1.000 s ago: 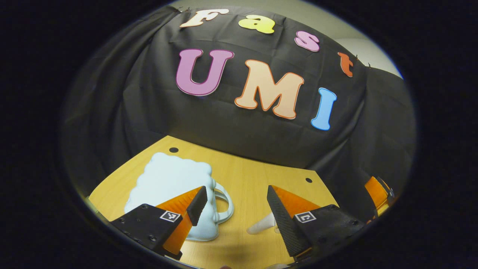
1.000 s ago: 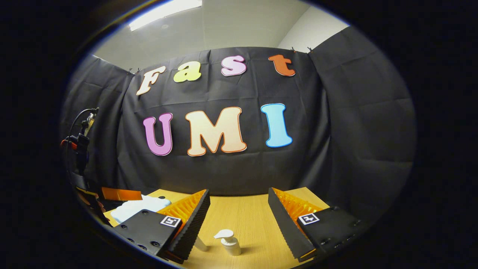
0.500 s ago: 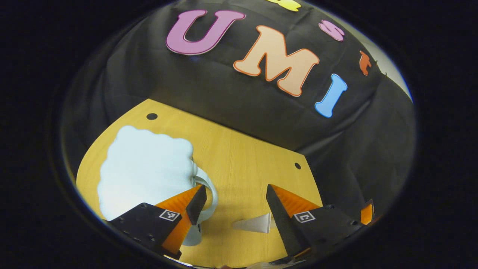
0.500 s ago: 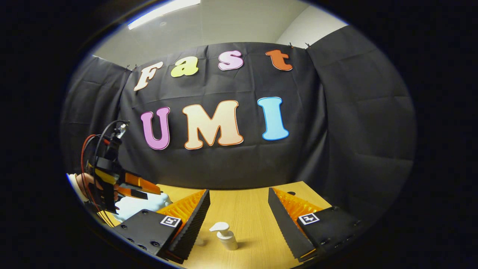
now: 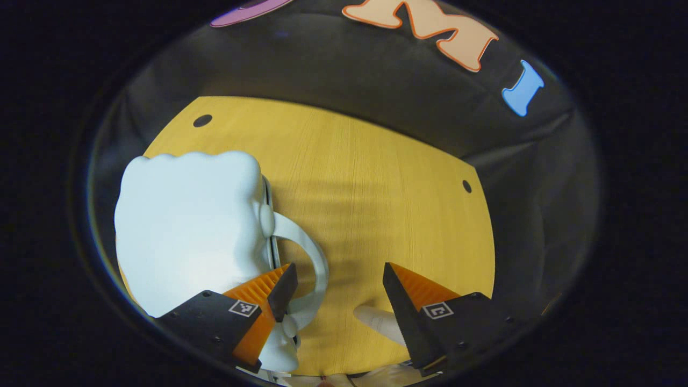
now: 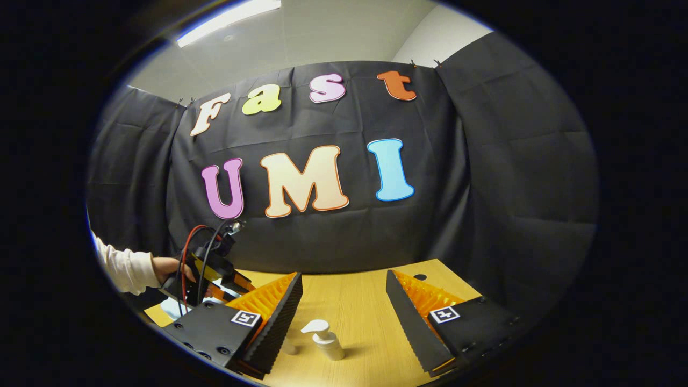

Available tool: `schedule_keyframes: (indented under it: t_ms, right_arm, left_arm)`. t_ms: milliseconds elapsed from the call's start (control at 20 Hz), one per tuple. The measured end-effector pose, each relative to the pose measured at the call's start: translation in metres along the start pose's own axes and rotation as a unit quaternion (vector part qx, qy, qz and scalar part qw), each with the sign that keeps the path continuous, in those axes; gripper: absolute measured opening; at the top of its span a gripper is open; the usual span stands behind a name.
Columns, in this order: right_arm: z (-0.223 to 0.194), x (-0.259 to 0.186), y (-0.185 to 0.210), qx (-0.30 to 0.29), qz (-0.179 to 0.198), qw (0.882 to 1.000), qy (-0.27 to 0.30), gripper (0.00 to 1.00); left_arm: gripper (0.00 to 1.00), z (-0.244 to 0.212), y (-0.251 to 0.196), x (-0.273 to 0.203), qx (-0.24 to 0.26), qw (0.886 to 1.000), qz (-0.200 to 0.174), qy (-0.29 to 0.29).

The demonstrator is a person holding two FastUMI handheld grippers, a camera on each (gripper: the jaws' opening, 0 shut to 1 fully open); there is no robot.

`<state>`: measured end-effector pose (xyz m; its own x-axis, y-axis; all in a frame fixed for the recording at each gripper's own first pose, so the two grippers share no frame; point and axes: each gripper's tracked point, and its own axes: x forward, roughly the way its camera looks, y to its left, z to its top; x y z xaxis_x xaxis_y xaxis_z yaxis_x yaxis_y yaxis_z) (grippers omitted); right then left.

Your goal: First open the suitcase, pack the skin care products into it, and then close the suitcase.

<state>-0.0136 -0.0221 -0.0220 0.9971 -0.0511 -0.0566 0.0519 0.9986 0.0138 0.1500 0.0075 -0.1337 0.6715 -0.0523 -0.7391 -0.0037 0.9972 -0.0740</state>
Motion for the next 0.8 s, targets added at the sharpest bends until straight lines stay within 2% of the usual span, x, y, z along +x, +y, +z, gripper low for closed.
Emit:
schedule_keyframes:
  t_ms: [250, 400, 450, 500, 550, 650, 700, 800]
  right_arm:
    - [-0.001, -0.007, -0.009, 0.005, -0.007, 1.000, 0.002, 0.98]
    - [-0.002, -0.009, -0.013, 0.003, -0.010, 1.000, 0.004, 0.98]
    - [-0.001, -0.010, -0.015, 0.001, -0.011, 1.000, 0.004, 0.98]
    - [-0.002, -0.012, -0.016, 0.001, -0.012, 1.000, 0.004, 0.98]
    - [-0.002, -0.013, -0.017, 0.000, -0.012, 1.000, 0.004, 0.98]
    - [-0.004, -0.013, -0.020, 0.001, -0.015, 1.000, 0.007, 0.98]
    - [-0.007, -0.014, -0.021, 0.002, -0.016, 1.000, 0.009, 0.98]
    - [-0.006, -0.016, -0.023, 0.003, -0.018, 1.000, 0.010, 0.98]
  left_arm:
    - [0.88, -0.008, 0.003, 0.023, -0.003, 0.999, 0.028, 0.045]
    - [0.71, -0.008, 0.013, 0.034, -0.002, 0.997, 0.052, 0.062]
    - [0.75, -0.010, 0.014, 0.037, -0.003, 0.996, 0.057, 0.067]
    - [0.71, -0.011, 0.015, 0.040, -0.006, 0.995, 0.061, 0.073]
    - [0.72, -0.013, 0.016, 0.043, -0.010, 0.995, 0.062, 0.079]
    - [0.63, -0.018, 0.020, 0.048, -0.018, 0.993, 0.074, 0.092]
    - [0.53, -0.019, 0.023, 0.051, -0.021, 0.992, 0.077, 0.096]
    - [0.40, -0.021, 0.025, 0.055, -0.026, 0.991, 0.083, 0.102]
